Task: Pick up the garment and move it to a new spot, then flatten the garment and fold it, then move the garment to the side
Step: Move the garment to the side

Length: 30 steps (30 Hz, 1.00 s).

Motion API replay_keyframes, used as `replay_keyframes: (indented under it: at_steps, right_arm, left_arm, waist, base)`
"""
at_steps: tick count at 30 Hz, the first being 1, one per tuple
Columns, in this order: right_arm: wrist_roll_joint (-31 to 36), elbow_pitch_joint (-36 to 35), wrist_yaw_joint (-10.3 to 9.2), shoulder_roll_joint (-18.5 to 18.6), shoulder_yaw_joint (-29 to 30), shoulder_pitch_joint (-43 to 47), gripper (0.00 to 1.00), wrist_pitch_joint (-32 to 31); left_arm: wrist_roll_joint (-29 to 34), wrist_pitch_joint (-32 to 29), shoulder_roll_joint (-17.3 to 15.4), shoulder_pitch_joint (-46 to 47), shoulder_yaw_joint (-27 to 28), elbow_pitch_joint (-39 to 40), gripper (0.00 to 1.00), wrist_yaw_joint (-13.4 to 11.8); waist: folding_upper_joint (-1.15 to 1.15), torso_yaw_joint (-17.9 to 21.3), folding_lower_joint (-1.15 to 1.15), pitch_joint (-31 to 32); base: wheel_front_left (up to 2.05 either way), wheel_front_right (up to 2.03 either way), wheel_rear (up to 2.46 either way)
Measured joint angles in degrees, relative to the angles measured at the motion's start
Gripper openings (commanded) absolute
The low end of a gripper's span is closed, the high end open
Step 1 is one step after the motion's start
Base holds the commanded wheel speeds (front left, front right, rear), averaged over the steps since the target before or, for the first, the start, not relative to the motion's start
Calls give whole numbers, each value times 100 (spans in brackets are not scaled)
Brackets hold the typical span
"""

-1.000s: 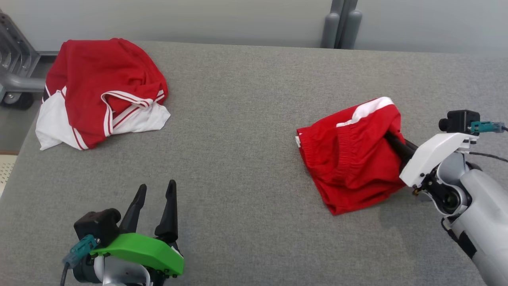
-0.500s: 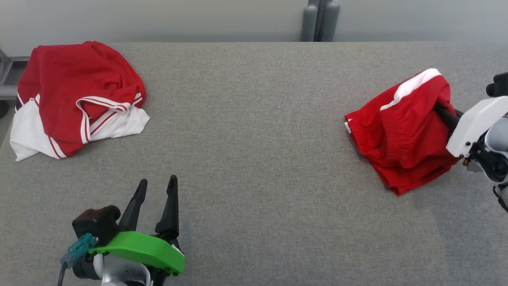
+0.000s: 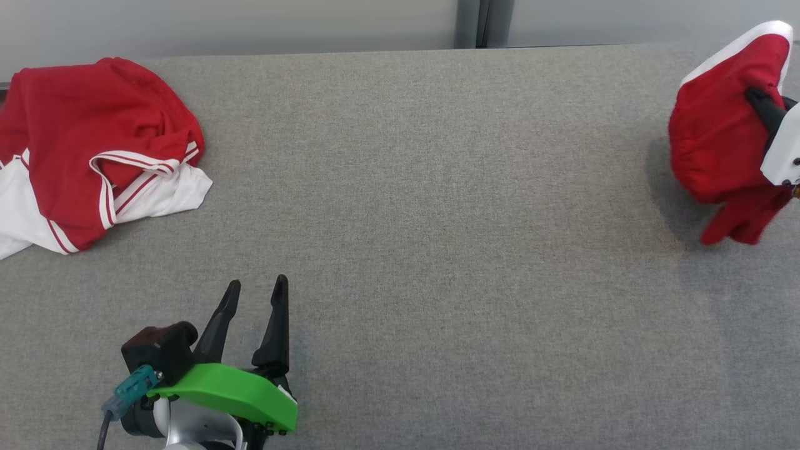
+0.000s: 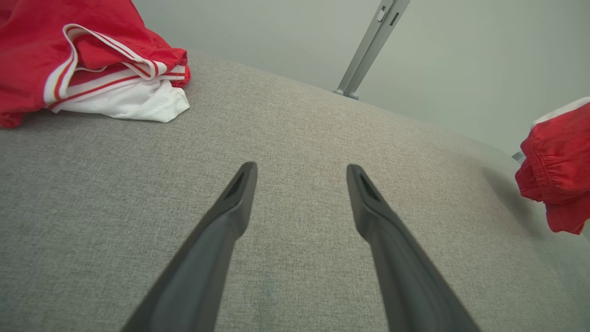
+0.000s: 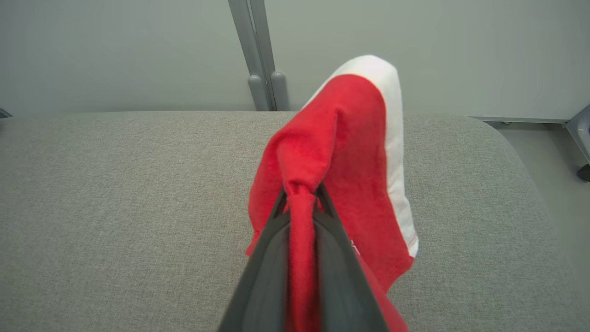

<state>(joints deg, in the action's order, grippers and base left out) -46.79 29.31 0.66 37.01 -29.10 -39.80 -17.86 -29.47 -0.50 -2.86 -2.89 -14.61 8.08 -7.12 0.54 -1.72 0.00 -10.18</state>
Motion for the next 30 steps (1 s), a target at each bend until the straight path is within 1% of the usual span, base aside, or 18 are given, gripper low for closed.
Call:
replay_keyframes:
  at_steps: [3, 9, 12, 16, 25, 30]
  right_arm:
    - [0, -23, -1, 63, -1, -53, 0, -93]
    - [-26, -136, -1, 38, 48, -192, 0, -143]
    - [-26, -243, 76, 30, 47, -307, 0, -151]
    - [-26, -275, 80, -40, 57, -462, 0, -162]
    - [-24, -240, 66, -107, 90, -698, 0, -159]
    - [-3, 4, 15, -109, 66, -691, 0, -157]
  left_arm:
    - [10, -26, 0, 8, -14, 20, 100, 0]
    - [134, -75, 0, 32, -15, 81, 100, 0]
    - [169, -103, -3, 58, 22, 146, 100, 0]
    - [216, -146, -8, 126, 85, 189, 100, 0]
    - [303, -252, -42, 240, 165, 364, 100, 0]
    - [345, -298, -52, 309, 231, 398, 100, 0]
  waist:
    - [0, 4, 0, -63]
    - [0, -17, 0, -180]
    - [0, -35, 0, -256]
    - [0, -55, 0, -363]
    - [0, -111, 0, -612]
    - [0, -124, 0, -744]
  base:
    - [0, 0, 0]
    - [0, 0, 0]
    - [0, 0, 0]
    - [0, 0, 0]
    - [0, 0, 0]
    - [0, 0, 0]
